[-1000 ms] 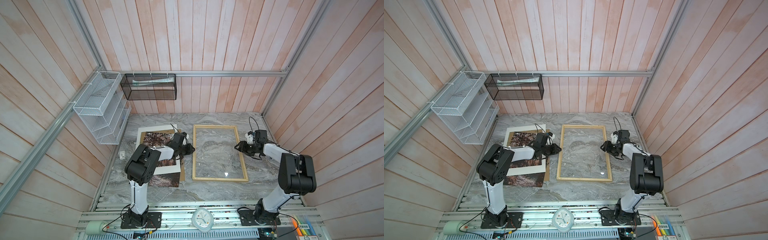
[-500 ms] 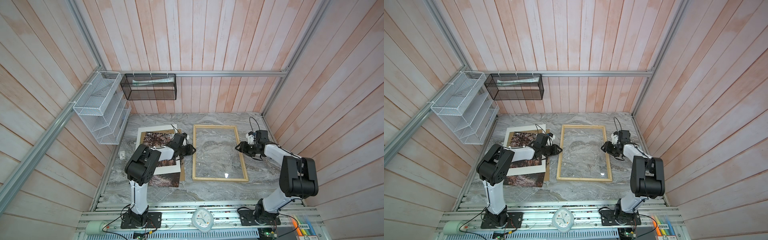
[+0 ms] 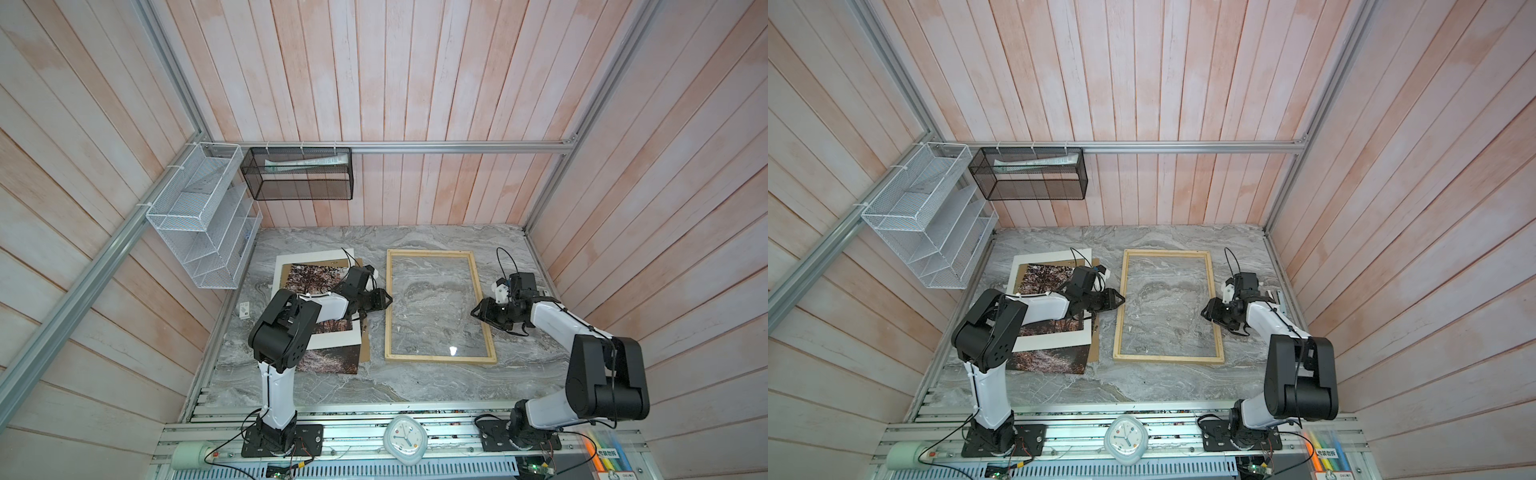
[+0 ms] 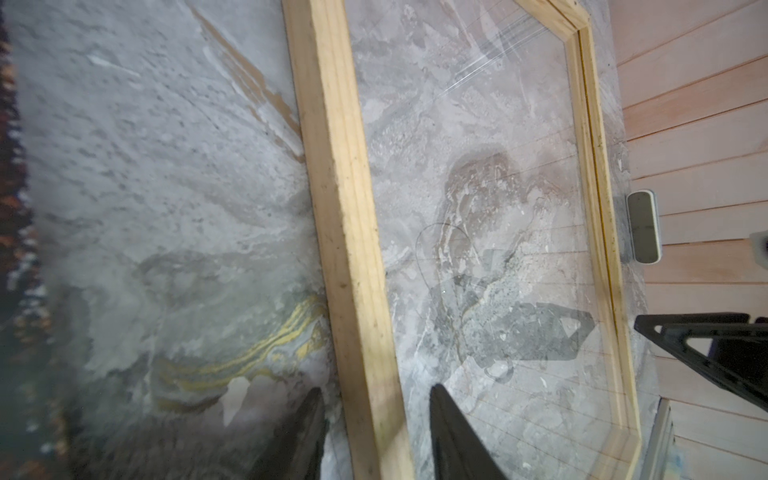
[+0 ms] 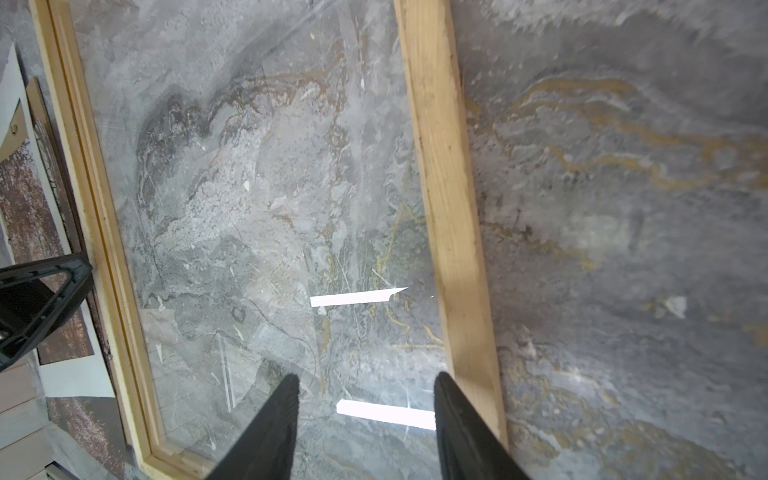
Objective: Put the photo into the frame
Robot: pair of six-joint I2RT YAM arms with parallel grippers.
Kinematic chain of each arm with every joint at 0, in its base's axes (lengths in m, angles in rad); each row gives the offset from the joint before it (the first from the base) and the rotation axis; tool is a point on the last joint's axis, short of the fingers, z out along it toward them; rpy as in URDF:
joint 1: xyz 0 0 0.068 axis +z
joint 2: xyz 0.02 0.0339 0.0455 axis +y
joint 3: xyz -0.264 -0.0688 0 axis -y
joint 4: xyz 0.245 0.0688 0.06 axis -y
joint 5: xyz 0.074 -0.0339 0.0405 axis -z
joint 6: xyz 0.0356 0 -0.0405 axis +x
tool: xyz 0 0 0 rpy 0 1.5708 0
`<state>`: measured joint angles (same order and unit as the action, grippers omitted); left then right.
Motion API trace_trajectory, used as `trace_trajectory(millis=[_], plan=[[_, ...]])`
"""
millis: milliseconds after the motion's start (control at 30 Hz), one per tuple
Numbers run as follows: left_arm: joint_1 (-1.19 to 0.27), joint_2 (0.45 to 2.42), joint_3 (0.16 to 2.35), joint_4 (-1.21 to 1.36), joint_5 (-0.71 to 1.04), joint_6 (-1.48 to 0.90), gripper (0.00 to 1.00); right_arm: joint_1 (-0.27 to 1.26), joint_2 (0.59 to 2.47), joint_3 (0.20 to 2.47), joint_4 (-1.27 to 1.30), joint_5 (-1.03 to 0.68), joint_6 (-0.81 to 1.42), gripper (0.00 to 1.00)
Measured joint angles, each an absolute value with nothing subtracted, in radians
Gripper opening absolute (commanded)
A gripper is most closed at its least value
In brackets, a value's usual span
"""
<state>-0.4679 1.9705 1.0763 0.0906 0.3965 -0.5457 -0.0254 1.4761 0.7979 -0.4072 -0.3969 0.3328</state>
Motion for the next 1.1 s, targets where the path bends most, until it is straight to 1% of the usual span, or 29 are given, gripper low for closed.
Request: trace_trajectory(millis=[433,600,833,1100], plan=[[-0.468,1.959,1.065,0.087,0.384,-0.542,0.46,0.047,1.367,0.673,-0.464,-0.357,0.427,0.54],[-0.468,1.958,1.063,0.086,0.384,-0.541,0.46,0.104,1.372,0.659,-0.453,-0.349,0.449,0.54],[-0.474,1.958,1.063,0.086,0.384,-0.539,0.45,0.141,1.394,0.655,-0.407,-0.349,0.468,0.53],[-0.477,1.958,1.063,0.086,0.384,-0.538,0.45,0.226,1.442,0.693,-0.394,-0.337,0.470,0.53]])
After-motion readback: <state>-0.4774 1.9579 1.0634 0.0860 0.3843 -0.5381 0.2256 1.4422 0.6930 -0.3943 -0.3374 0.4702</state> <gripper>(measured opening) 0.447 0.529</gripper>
